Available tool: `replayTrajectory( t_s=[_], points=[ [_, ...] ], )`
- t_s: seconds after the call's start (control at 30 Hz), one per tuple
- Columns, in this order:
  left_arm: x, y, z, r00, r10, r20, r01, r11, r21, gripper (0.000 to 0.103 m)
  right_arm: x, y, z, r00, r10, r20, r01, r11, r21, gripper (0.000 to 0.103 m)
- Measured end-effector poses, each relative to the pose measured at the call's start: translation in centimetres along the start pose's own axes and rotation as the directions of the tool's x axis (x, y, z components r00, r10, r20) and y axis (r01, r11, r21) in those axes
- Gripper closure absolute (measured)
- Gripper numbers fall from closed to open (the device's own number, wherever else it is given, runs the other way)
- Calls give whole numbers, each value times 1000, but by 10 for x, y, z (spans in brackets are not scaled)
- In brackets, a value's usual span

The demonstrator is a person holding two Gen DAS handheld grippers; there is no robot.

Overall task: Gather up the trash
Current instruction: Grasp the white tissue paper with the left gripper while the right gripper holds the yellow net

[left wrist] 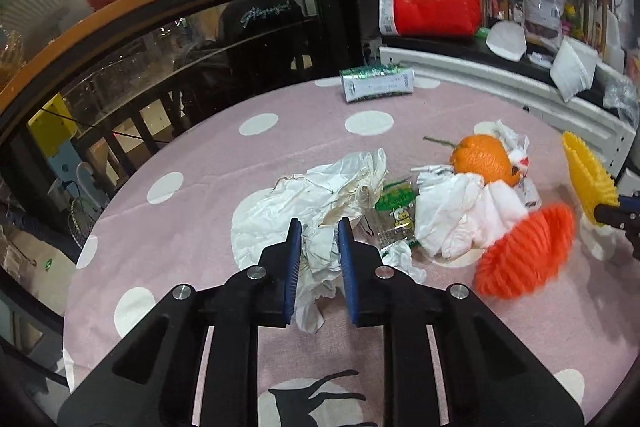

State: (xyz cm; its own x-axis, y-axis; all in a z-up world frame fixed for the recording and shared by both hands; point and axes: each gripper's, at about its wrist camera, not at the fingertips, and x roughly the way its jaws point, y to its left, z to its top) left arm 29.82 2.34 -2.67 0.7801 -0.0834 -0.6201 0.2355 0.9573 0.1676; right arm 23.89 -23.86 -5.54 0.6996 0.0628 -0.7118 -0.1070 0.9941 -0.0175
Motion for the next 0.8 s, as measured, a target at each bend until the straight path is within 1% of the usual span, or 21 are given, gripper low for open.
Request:
replayTrajectory(
  t_s=[0.13,0.37,0.53,0.67,0.8],
  points=[
    [-25,4,1,999,2,50,-1,999,-32,84,-12,-2,-3,1000,11,23,-11,1000,8,86],
    [-74,-4,-4,991,-51,123,59,996,-61,84,-32,-7,-14,998,30,46,-31,999,20,86],
    [-99,-29,-8,983,-104,152,110,993,-34,84,-48,-10,-24,998,37,60,-39,999,24,86],
    [-110,-54,-14,975,-159,155,163,987,-13,84,-59,-15,-34,997,32,65,-34,999,30,86],
    [-119,-77,-17,967,-193,167,193,981,11,84,-75,-28,-47,997,11,74,-15,999,50,86]
  ],
)
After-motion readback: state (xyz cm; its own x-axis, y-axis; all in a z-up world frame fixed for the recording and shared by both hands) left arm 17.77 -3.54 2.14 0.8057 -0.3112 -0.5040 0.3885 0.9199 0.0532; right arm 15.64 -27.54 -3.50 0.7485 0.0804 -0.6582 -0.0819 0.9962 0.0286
